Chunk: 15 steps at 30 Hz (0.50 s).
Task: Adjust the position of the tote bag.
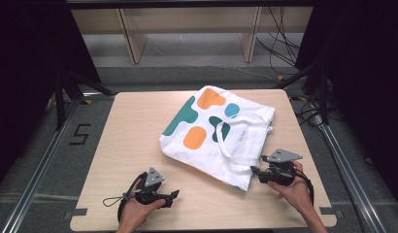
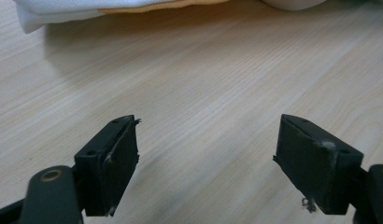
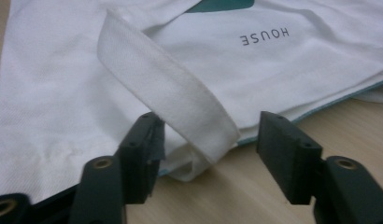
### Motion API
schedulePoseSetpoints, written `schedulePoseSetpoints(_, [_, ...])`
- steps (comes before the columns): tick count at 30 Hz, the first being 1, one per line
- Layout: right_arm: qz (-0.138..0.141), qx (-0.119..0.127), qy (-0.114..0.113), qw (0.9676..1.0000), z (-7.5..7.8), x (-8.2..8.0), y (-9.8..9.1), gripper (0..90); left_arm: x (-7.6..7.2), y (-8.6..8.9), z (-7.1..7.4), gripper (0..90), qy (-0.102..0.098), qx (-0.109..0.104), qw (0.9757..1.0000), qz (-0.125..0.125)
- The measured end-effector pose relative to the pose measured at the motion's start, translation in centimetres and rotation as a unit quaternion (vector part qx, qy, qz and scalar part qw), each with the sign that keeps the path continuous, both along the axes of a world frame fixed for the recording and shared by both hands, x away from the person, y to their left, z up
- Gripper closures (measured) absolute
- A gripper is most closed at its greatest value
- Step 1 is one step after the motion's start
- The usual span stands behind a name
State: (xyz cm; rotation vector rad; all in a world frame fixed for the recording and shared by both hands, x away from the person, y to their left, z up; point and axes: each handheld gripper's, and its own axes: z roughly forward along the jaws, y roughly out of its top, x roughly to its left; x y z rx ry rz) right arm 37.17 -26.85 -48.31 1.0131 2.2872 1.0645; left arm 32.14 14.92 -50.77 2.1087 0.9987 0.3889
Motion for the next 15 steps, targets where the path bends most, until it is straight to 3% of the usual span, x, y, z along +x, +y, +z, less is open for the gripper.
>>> schedulePoseSetpoints(1, [0.004,-0.003,0.001,1.0000,0.0,0.2,0.2,48.2,-0.1,-0.1,0.0,20.3,0.004,-0.007,1.0000,0.006])
schedulePoseSetpoints(4, [0.007,-0.019,-0.003,0.9998,-0.1,0.7,0.6,61.0,0.0,0.1,0.1,20.3,0.004,0.005,1.0000,-0.004])
schedulePoseSetpoints(7, [0.016,-0.041,-0.010,0.9990,-0.2,1.1,0.9,73.6,-0.1,0.0,0.0,20.4,0.002,-0.002,1.0000,0.005])
schedulePoseSetpoints(9, [0.020,-0.049,-0.012,0.9985,0.0,1.0,1.1,77.3,0.1,0.4,0.2,20.4,0.002,0.016,0.9998,-0.011])
schedulePoseSetpoints(10, [0.028,-0.052,-0.017,0.9981,0.0,0.9,1.2,79.1,0.0,0.4,0.2,20.4,0.002,0.010,0.9999,-0.002])
schedulePoseSetpoints(11, [0.030,-0.049,-0.009,0.9983,-0.1,0.5,1.5,80.6,0.1,0.5,0.1,20.4,-0.004,0.003,0.9999,0.009])
schedulePoseSetpoints(12, [0.041,-0.055,-0.015,0.9975,0.0,0.5,1.6,81.6,0.1,0.9,0.3,20.4,0.001,0.010,0.9999,0.006])
schedulePoseSetpoints(15, [0.067,-0.054,-0.014,0.9962,0.1,-0.3,3.1,84.7,0.2,2.2,0.6,20.4,-0.004,0.003,0.9996,0.027])
